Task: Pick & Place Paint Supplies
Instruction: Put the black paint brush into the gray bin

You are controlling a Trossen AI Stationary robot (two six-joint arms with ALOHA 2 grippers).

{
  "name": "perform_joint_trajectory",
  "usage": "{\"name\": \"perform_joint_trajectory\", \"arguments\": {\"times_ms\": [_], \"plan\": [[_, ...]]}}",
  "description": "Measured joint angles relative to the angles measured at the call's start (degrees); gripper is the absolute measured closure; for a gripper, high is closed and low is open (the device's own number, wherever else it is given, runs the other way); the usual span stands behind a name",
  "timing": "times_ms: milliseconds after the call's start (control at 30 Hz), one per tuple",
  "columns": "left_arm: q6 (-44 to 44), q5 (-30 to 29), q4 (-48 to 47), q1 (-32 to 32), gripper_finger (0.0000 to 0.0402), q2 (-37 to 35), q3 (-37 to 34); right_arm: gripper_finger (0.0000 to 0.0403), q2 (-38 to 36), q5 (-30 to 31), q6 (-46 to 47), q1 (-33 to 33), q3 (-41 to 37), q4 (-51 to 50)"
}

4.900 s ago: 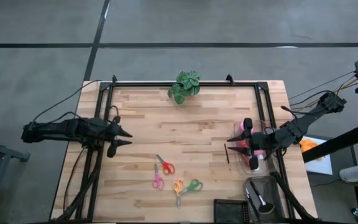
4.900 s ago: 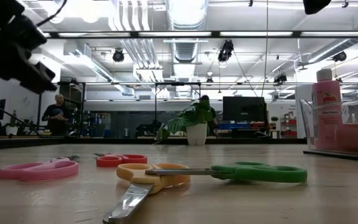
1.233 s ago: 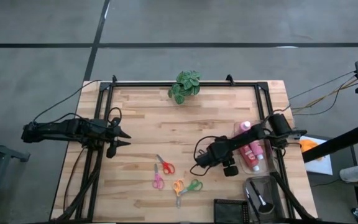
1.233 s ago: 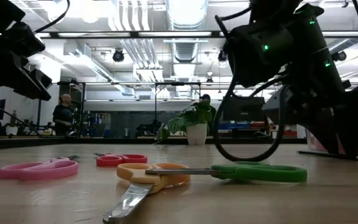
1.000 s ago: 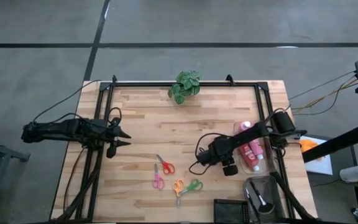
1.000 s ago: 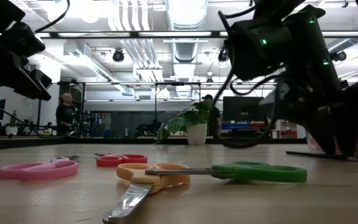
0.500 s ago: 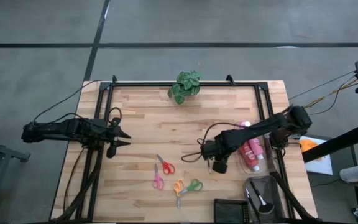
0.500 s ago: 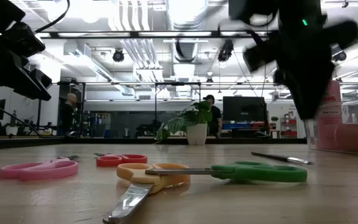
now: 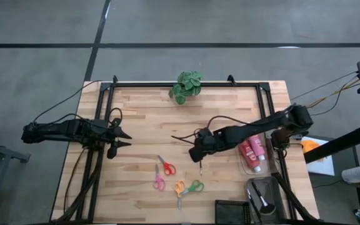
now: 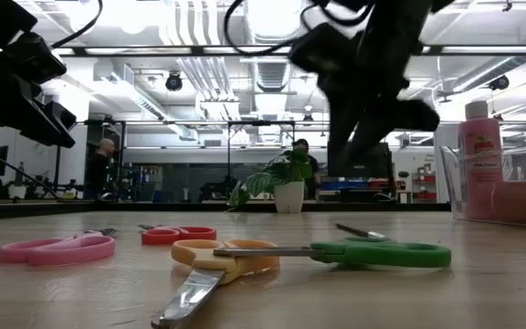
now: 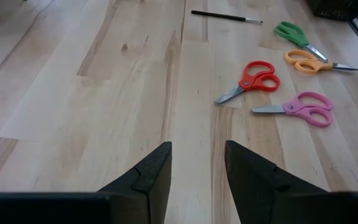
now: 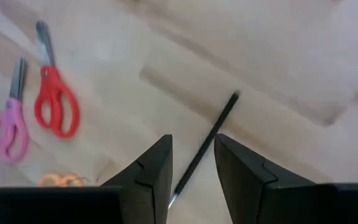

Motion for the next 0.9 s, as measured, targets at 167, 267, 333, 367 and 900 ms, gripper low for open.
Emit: {"name": "perform_joint_trajectory", "arguments": {"times_ms": [167,267,333,367,900], "plan": [[0.0,0.0,0.0,0.0,0.0252,0.0,0.0,0.0287,4.3,-4.3,2.4,0.1,0.0,3.7],[0.0,0.0,0.0,0.0,0.0252,0.0,0.0,0.0287,6.1,-4.2,3.1,0.0,0.0,4.7],[0.0,0.0,0.0,0.0,0.0252,0.0,0.0,0.0287,7.3,-4.1,4.1,-0.1,0.0,5.3],[0.0,0.0,0.0,0.0,0.0252,0.0,0.0,0.0287,7.9,-4.1,4.5,-0.1,0.0,5.8],[-0.1,-0.1,0.0,0.0,0.0252,0.0,0.0,0.0287,16.5,-3.9,2.0,-0.5,8.2,-2.0]]}}
